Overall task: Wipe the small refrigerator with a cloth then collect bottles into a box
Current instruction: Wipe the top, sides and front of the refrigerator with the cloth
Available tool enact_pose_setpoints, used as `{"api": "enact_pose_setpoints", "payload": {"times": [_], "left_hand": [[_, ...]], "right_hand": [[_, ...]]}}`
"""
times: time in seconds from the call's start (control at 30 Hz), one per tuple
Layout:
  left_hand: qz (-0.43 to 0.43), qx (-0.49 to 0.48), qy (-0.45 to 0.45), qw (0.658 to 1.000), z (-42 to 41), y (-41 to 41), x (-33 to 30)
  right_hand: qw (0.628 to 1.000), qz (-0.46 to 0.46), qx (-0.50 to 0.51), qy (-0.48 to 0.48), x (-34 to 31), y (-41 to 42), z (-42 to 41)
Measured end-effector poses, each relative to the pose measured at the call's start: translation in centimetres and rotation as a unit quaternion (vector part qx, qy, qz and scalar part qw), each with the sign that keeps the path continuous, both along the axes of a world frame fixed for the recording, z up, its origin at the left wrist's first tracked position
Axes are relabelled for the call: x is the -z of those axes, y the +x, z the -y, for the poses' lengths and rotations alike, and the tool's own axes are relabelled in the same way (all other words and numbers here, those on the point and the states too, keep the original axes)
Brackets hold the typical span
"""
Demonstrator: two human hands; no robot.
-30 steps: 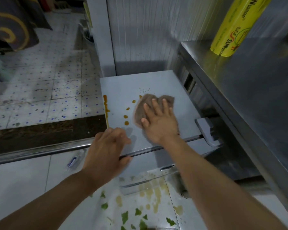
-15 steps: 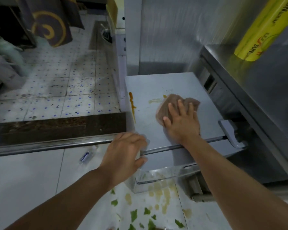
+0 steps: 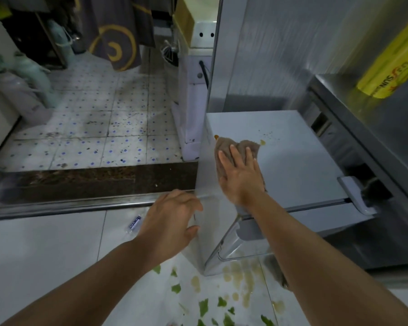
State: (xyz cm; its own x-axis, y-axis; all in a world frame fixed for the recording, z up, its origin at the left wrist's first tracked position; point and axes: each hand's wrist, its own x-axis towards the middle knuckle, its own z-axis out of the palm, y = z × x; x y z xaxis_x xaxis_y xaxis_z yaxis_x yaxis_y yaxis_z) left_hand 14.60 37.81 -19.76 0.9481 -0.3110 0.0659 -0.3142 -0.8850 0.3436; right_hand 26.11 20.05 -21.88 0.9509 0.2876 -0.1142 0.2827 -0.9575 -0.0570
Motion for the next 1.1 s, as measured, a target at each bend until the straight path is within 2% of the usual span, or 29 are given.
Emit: {"api": "enact_pose_setpoints", "payload": {"times": [0.13, 0.27, 0.53, 0.83, 1.1], "left_hand": [[-0.008, 0.008, 0.016, 1.0, -0.3, 0.4, -0.3], [-0.019, 0.011, 0.029, 0.999, 0.5, 1.5, -1.2], [0.0, -0.022, 0.035, 0.999, 1.0, 5.1, -2.8], [-0.015, -0.059, 0.022, 0.998, 1.9, 9.6, -3.7], [-0.012, -0.087, 0.008, 0.996, -0.3, 17.0, -3.3]], "right_hand": [[0.999, 0.038, -0.005, 0.011, 0.3, -6.0, 2.0], [1.0, 0.027, 0.003, 0.002, 0.2, -7.4, 2.5], [0.999, 0.017, 0.008, 0.029, 0.6, -0.2, 0.4], [0.999, 0.008, -0.005, 0.034, 0.4, 0.5, 0.1], [0.999, 0.019, 0.021, 0.039, 0.7, 8.2, -2.8]]}}
